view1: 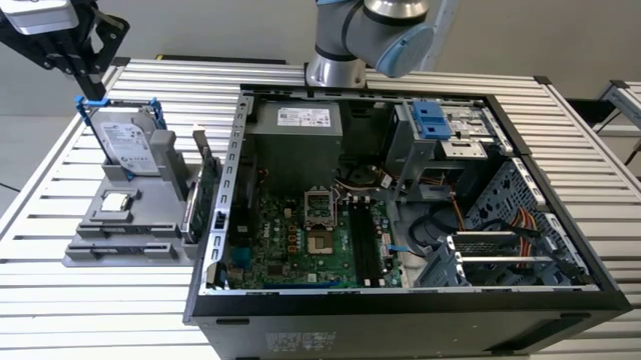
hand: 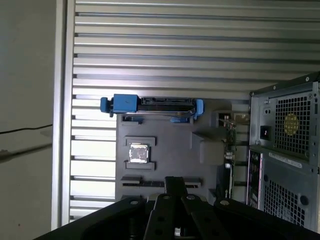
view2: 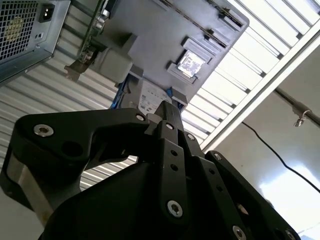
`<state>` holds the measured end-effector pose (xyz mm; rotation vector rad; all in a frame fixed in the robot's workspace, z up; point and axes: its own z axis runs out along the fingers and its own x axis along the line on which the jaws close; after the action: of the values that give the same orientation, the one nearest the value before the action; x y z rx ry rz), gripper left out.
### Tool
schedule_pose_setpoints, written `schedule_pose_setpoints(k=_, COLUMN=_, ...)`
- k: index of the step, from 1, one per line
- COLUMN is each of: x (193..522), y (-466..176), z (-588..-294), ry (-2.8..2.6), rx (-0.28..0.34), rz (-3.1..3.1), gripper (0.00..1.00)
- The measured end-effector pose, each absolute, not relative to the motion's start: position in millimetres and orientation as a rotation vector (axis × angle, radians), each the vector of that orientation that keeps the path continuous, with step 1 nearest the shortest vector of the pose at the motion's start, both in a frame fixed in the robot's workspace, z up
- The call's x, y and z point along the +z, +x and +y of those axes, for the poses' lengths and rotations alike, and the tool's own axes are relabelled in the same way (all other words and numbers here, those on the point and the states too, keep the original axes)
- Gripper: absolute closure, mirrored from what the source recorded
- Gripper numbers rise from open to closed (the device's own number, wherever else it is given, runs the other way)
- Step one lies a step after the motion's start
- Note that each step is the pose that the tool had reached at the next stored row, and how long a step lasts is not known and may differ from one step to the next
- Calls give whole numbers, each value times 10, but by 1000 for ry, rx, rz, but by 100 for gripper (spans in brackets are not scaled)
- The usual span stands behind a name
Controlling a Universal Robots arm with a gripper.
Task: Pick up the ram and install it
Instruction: 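Reach for the ram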
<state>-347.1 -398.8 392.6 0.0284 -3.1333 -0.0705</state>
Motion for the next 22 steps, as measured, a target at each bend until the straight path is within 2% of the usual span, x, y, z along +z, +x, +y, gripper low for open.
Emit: schedule_pose_setpoints(k=22, x=3925, y=-3471, z=-4118, ry=28, rx=-71, rz=-3133, gripper=100)
